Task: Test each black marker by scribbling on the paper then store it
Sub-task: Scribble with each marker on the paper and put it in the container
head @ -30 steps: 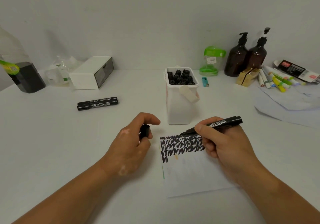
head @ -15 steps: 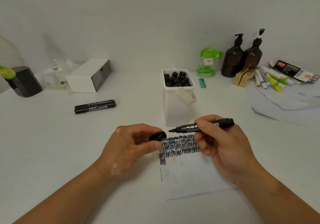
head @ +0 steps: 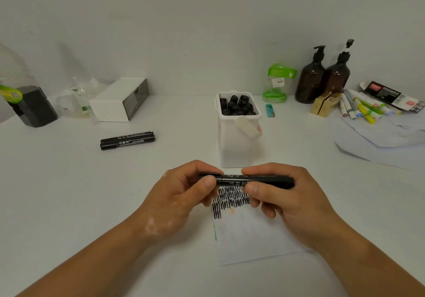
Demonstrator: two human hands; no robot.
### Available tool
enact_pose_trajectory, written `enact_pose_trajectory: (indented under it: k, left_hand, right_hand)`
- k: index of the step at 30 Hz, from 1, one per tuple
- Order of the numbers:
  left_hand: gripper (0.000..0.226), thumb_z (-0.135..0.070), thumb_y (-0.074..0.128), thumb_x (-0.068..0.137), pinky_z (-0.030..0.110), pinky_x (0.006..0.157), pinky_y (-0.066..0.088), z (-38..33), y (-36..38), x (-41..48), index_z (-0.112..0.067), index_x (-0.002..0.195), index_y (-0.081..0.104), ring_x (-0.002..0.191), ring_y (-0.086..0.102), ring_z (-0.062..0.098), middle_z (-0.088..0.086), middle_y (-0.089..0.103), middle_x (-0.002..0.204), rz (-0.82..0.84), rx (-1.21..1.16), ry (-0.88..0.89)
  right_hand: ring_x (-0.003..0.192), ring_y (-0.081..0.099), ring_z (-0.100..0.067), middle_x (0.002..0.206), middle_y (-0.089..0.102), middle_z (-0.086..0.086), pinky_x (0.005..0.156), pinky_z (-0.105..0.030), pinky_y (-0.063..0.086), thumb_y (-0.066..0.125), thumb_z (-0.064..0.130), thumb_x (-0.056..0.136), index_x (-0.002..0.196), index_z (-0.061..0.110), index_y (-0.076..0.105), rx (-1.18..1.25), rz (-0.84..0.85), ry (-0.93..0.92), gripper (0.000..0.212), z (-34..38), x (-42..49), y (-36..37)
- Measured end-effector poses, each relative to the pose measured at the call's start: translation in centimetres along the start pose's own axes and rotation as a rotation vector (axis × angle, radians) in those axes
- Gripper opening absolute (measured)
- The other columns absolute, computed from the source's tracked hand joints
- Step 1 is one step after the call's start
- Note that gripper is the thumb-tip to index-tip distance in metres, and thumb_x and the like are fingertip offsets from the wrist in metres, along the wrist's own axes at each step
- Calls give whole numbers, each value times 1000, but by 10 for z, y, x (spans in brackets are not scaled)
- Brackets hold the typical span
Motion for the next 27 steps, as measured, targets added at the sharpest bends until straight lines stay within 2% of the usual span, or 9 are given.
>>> enact_pose_trajectory:
  k: [3, 6, 8, 11, 18, 22, 25, 27]
  left_hand:
    - [24, -32, 49, 97, 33, 64, 43, 2, 9, -2, -10, 99, 59, 67, 49, 23, 5, 59, 72, 10, -58, -14]
    - [29, -31, 45, 97, 31, 59, 38, 2, 13, -3, -2, 94, 49, 59, 41, 22, 1, 46, 64, -28, -150, -31]
    - [31, -33, 45, 96, 29, 55, 35, 2, 14, -3, -2, 90, 46, 56, 36, 20, -3, 37, 61, -70, -175, -41]
    - [33, -35, 45, 95, 32, 54, 26, 1, 15, -4, -3, 87, 44, 54, 27, 21, -6, 29, 59, -117, -157, -40]
    - [35, -40, 49, 93, 33, 52, 25, -4, 18, -6, -7, 85, 42, 53, 26, 19, -7, 28, 59, -119, -147, 7]
    - [36, -45, 53, 87, 29, 54, 34, 0, 20, -4, -10, 86, 45, 54, 33, 19, -6, 35, 59, -83, -181, 12]
    - [26, -37, 64, 84, 30, 64, 47, 0, 16, -2, -14, 93, 55, 63, 53, 24, 7, 59, 69, -28, -214, 4]
    - [26, -31, 68, 84, 34, 69, 51, -3, 11, -1, -13, 99, 58, 71, 63, 29, 16, 68, 80, -25, -225, 25]
  right_hand:
    - [54, 56, -12, 63, 70, -5, 50, -22, 45, 81, 25, 73, 93, 31, 83, -53, -9, -19, 21, 1, -2, 5]
    - [52, 50, -15, 60, 67, -1, 50, -24, 43, 86, 24, 74, 91, 34, 82, -67, -24, -46, 20, 1, -3, 10]
    - [51, 48, -15, 58, 64, 3, 50, -24, 42, 83, 26, 75, 89, 35, 81, -83, -35, -72, 17, 1, -4, 13]
    - [50, 48, -14, 59, 65, 7, 52, -24, 43, 80, 28, 75, 89, 36, 81, -117, -46, -108, 16, 2, -4, 14]
    - [51, 54, -11, 63, 69, 4, 53, -22, 48, 80, 29, 75, 89, 36, 81, -136, -54, -151, 17, 4, -4, 12]
    - [53, 56, -10, 65, 70, 3, 54, -23, 48, 80, 26, 75, 89, 36, 80, -119, -34, -155, 17, 4, -3, 12]
    - [59, 65, -5, 73, 75, 9, 59, -12, 48, 79, 19, 77, 91, 33, 80, -119, -25, -189, 20, 6, -3, 15]
    - [63, 68, -4, 76, 77, 9, 60, -10, 49, 78, 15, 79, 96, 29, 80, -105, -7, -210, 22, 8, -3, 17]
Point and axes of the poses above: each hand's wrist, its own x-axis towards the middle knuckle, its own y-axis out of the palm, z = x × y, the point moved 5 cm from there along x, towards the middle knuckle
